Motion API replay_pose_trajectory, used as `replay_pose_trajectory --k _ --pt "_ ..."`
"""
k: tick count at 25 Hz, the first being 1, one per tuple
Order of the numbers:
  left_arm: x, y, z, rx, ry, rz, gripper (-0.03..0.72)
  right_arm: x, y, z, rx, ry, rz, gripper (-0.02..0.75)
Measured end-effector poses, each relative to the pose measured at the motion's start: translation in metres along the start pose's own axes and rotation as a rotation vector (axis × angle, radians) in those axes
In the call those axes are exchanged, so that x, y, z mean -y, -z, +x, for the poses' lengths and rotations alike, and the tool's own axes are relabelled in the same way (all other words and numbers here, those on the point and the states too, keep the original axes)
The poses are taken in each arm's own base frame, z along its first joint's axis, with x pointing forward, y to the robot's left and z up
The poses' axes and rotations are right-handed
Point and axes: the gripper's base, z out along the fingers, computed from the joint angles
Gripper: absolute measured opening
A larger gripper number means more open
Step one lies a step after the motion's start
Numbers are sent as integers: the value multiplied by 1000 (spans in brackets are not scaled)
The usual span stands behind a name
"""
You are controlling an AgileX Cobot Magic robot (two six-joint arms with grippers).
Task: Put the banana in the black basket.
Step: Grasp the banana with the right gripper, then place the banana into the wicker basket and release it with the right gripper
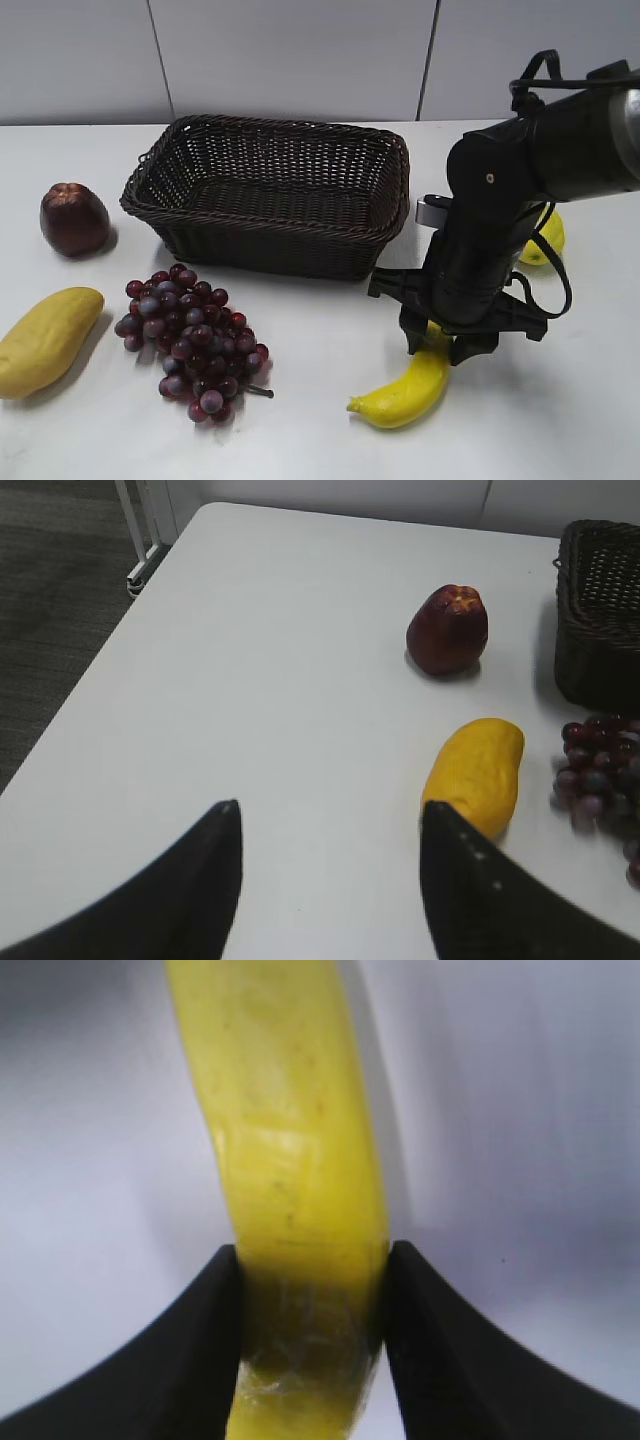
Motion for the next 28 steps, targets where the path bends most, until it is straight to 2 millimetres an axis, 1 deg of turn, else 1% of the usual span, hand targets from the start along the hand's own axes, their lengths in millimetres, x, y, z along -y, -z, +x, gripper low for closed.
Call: replay_pose_trajectory --k 3,8,12,15,17,19,22,26,28 --pt "0 0 0 0 0 0 559 1 5 1 -4 47 4 349" --pt "0 0 0 0 0 0 559 3 25 5 -4 141 -4 349" --pt "0 0 0 0 0 0 559 6 49 9 8 215 -22 349" --pt "0 0 0 0 0 0 559 6 71 11 45 252 -62 349" --pt "0 0 0 0 0 0 559 4 89 11 74 280 -93 348" --pt "0 0 0 0 0 0 559 -1 107 9 112 312 -131 348" --pt "0 0 0 0 0 0 559 -15 135 1 186 348 -200 348" --pt "0 0 0 0 0 0 559 -39 173 -14 326 376 -327 348" --pt "0 0 0 0 0 0 559 -52 185 -23 389 392 -379 348"
